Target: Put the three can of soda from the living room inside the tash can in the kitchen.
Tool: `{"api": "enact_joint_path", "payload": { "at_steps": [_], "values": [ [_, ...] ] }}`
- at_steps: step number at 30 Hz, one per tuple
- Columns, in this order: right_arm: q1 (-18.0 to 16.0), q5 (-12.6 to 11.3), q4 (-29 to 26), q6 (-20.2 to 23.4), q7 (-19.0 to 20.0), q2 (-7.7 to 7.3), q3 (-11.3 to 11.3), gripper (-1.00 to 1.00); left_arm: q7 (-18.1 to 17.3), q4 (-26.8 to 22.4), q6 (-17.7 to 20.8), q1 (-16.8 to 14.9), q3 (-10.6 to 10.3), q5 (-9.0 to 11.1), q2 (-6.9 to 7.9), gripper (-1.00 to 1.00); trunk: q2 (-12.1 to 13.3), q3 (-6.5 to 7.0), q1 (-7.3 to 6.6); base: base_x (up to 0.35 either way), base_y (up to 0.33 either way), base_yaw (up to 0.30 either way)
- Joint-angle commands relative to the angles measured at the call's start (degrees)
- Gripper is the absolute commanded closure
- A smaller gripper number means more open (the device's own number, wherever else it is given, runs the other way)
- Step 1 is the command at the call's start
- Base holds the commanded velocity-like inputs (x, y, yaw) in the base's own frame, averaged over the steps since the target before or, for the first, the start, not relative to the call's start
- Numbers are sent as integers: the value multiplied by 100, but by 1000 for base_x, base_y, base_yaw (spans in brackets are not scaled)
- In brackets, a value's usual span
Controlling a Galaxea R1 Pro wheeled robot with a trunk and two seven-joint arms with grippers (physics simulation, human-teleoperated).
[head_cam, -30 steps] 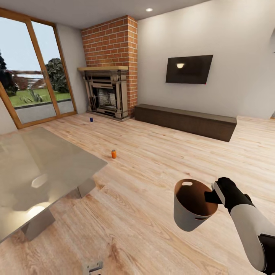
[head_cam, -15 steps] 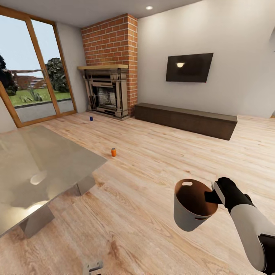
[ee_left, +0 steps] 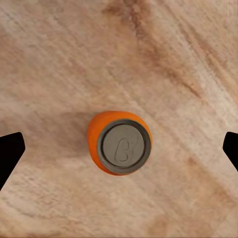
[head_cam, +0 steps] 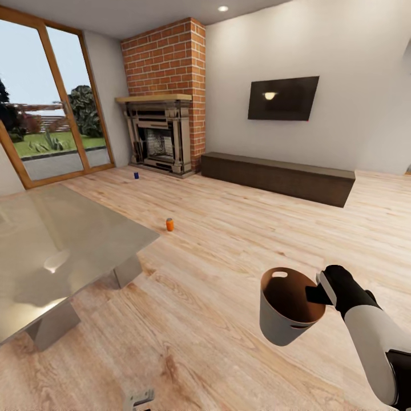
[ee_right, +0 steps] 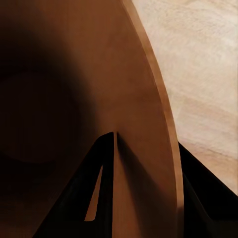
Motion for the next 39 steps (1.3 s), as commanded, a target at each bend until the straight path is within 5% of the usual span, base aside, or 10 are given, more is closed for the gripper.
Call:
{"api": "enact_joint_path", "payload": {
  "at_steps": [1, 28, 39],
  "values": [
    [-4, -81, -2, -2, 28, 1, -3, 100, 0, 1, -1, 0, 0, 0, 0, -100, -42, -18, 22, 0, 0, 0],
    [-4, -81, 2, -2, 28, 8, 176, 100, 2, -10, -80, -18, -41, -43, -57, -100, -1124, -502, 615, 0, 0, 0],
    [-4, -82, 2, -2, 28, 11, 197, 100, 0, -65, -61, -20, -53, -52, -88, -100, -1139, -746, 643, 0, 0, 0]
  ]
}}
